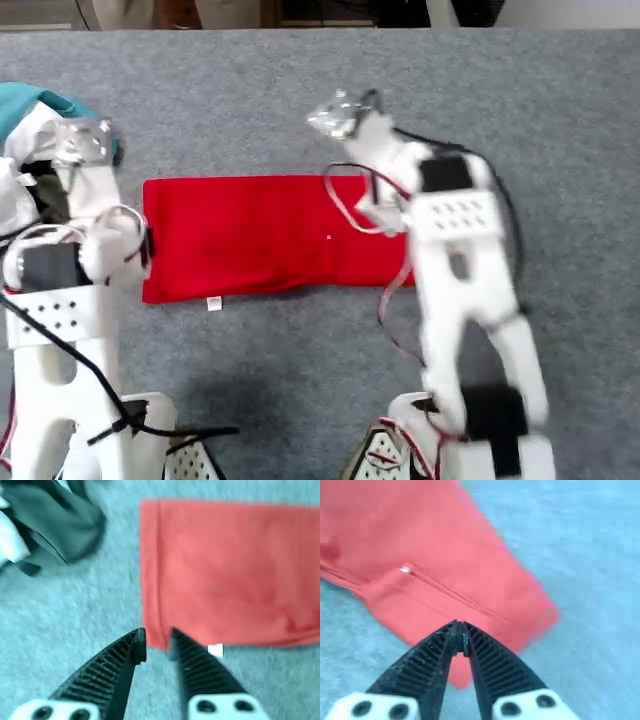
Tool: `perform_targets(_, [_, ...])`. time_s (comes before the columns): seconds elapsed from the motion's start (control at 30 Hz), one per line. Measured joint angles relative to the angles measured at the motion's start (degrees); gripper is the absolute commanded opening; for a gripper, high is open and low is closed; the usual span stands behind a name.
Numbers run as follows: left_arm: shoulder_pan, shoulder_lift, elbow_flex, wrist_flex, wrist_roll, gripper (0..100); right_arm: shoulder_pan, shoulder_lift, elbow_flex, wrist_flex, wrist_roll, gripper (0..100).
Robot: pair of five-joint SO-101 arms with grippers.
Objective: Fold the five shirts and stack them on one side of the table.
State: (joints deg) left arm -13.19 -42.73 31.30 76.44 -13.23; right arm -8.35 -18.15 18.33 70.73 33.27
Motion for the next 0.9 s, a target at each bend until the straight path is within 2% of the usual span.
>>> perform_targets(0.13, [-3.6,7.65,-6.07,0.0,2.46,18,7.56,-10.46,10.02,-9.76,-3.34,0.2])
perform_targets(0.43, [-4.92,40.0,-24.26,2.2,2.99,19,22.59,-19.69,49.41,-45.19,-5.36,0.3])
perform_targets(0.6, [-4.31,54.51,-33.49,6.24,-2.55,19,27.87,-20.48,56.7,-49.76,-5.36,0.3])
perform_targets(0.9, [-5.71,67.43,-39.74,6.95,-6.15,19,28.75,-20.57,57.05,-50.11,-5.36,0.4])
